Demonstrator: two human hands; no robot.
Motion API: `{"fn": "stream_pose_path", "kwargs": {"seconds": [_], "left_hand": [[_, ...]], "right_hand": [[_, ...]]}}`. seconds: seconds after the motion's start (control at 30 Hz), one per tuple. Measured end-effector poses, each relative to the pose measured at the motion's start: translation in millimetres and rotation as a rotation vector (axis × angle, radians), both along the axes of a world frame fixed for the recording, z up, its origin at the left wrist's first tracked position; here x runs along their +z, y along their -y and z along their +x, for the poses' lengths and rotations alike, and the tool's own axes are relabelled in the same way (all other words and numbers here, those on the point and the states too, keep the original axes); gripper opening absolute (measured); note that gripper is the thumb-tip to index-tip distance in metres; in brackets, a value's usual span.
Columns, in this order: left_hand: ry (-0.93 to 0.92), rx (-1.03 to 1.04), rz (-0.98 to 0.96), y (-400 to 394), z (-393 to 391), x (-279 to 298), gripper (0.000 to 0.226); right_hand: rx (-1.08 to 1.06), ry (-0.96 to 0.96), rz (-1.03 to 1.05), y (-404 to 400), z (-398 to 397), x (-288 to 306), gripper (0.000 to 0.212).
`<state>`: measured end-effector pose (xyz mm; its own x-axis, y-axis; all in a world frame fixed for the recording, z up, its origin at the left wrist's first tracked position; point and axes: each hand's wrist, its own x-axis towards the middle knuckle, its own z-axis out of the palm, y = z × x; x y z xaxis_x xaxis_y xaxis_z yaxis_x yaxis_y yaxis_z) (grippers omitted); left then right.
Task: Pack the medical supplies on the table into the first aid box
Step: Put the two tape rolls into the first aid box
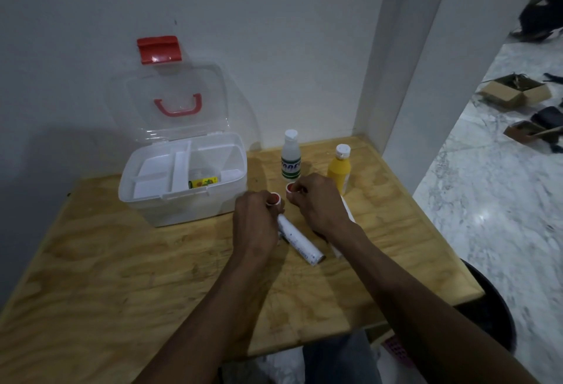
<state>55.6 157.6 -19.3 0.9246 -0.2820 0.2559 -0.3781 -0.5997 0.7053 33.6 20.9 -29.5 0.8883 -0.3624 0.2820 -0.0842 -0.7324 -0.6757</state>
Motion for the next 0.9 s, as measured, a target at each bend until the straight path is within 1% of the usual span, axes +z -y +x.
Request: {"fn": "stream_pose_path", "kwargs": {"seconds": [0.1, 0.13, 0.23, 0.43, 0.53, 0.67, 0.8, 0.9], "left_hand": [[0.038, -0.034, -0.019, -5.7, -8.0, 10.1, 0.007], [0.058, -0.030, -0.020, -9.1, -11.7, 13.1, 0.006], [0.106, 0.006, -0.026, -21.8, -20.6, 20.7, 0.014], [0.209, 0.042, -0.102, -66.2, -21.6, 50.2, 0.013], [0.188, 0.123, -0.114, -95.5, -12.1, 64.1, 0.014], [0.240, 0.201, -0.103, -140.2, 14.2, 76.4, 0.009], [0.209, 0.279, 0.002, -174.3, 45.8, 84.9, 0.016], [0.194, 0.290, 0.049, -186.2, 71.2, 84.4, 0.019]], "right_hand": [[0.031, 0.050, 0.011, -3.0, -9.6, 10.6, 0.017], [0.038, 0.072, 0.017, -4.0, -13.4, 14.9, 0.018], [0.047, 0.124, 0.014, -8.0, -26.2, 29.7, 0.018], [0.079, 0.199, 0.022, -34.7, -24.5, 66.0, 0.017], [0.148, 0.181, -0.012, -57.0, -11.0, 82.7, 0.017], [0.248, 0.174, 0.005, -90.1, 16.8, 100.5, 0.015], [0.334, 0.141, -0.024, -121.3, 51.1, 111.8, 0.016], [0.370, 0.108, -0.043, -138.0, 78.4, 113.0, 0.017]]}}
